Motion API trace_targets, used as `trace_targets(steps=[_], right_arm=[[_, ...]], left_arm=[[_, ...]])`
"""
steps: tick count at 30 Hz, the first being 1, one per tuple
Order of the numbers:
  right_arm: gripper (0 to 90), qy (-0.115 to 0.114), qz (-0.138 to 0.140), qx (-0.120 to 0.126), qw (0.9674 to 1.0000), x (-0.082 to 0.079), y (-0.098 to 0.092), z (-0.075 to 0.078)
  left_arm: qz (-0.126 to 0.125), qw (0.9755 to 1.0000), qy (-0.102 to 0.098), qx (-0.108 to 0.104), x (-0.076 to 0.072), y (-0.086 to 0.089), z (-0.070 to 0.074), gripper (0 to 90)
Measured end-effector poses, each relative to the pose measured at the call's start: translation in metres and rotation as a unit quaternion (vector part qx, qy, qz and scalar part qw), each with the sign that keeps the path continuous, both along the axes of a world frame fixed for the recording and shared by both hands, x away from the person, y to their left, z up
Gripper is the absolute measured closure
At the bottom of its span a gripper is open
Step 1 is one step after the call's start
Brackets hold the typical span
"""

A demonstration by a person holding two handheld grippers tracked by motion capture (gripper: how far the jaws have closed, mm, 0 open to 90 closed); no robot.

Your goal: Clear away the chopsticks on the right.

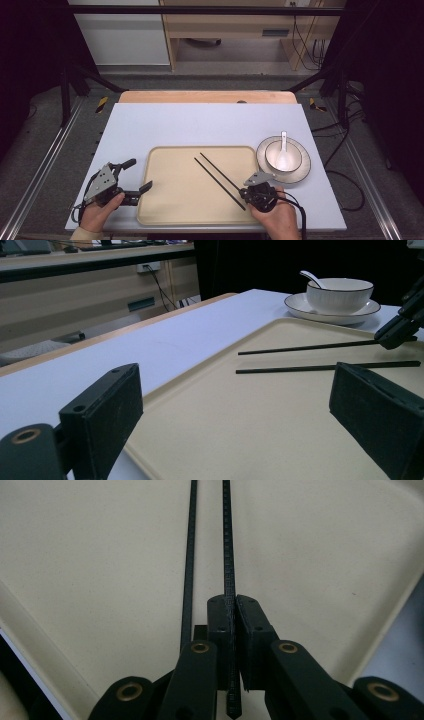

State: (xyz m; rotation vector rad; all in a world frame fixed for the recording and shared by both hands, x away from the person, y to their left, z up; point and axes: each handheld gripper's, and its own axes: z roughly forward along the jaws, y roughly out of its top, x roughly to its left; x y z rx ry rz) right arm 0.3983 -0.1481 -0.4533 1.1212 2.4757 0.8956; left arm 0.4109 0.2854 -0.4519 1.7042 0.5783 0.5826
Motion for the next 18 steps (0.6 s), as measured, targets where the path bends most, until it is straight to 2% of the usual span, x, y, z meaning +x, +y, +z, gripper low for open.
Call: trace_targets(steps=[8,9,12,13,18], right_arm=[[85.3,0.013,0.001,0.002,0.9999,0.0015,0.005,-0.006],[85.2,0.017,-0.001,0.011,0.9998,0.0017,0.0059,-0.0064],[82.4,0.021,-0.004,0.019,0.9996,0.0012,0.0065,-0.0069],[80.0,0.018,0.001,0.022,0.9996,0.0014,0.0062,-0.0071],[78.7,0.007,0.004,0.026,0.9996,0.0015,0.0041,-0.0067]], left_arm=[[0.0,1.0,-0.001,0.001,-0.0001,-0.0005,0.0004,6.7],[-0.001,1.0,-0.001,0.001,-0.0001,-0.0007,0.0004,6.7],[-0.001,1.0,-0.001,0.001,0.0,-0.0012,0.0003,6.7],[-0.002,1.0,-0.001,0.002,0.0,-0.0013,0.0003,6.7],[-0.004,1.0,0.001,0.001,0.0,-0.0022,0.0005,6.7]])
